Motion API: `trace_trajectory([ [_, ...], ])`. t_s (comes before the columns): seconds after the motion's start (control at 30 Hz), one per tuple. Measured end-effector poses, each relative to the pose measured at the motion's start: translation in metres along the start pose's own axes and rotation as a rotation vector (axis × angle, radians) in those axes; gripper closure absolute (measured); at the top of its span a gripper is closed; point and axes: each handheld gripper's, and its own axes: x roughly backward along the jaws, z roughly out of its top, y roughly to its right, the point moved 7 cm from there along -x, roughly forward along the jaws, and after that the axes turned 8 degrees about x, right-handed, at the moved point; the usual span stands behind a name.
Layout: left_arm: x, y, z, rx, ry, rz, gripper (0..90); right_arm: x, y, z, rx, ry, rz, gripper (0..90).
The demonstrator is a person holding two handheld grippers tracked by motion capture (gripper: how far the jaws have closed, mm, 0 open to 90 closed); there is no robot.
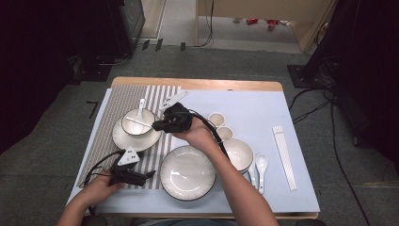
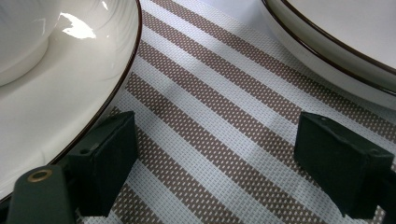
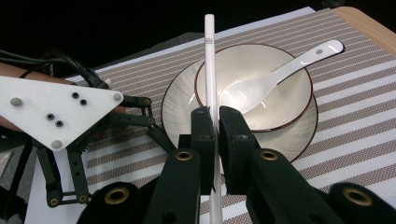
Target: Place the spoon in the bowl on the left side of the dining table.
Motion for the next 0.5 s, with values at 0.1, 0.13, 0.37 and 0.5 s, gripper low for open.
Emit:
trace_trajectory([
  [0.1,0.0,0.0,0.0,0.001,0.0,0.0,13.8,-0.003,0.0,0.0,0.006,-0.002,-0.002,85.3],
  [0.13,0.0,0.0,0.0,0.0,0.0,0.0,13.8,-0.003,0.0,0.0,0.006,-0.004,-0.002,85.3],
  [0.37,0.0,0.0,0.0,-0.001,0.0,0.0,13.8,-0.014,-0.004,0.0,0.014,-0.005,0.013,85.3],
  [0.5,0.0,0.0,0.0,-0.001,0.0,0.0,13.8,-0.021,-0.007,0.0,0.02,-0.004,0.023,85.3],
])
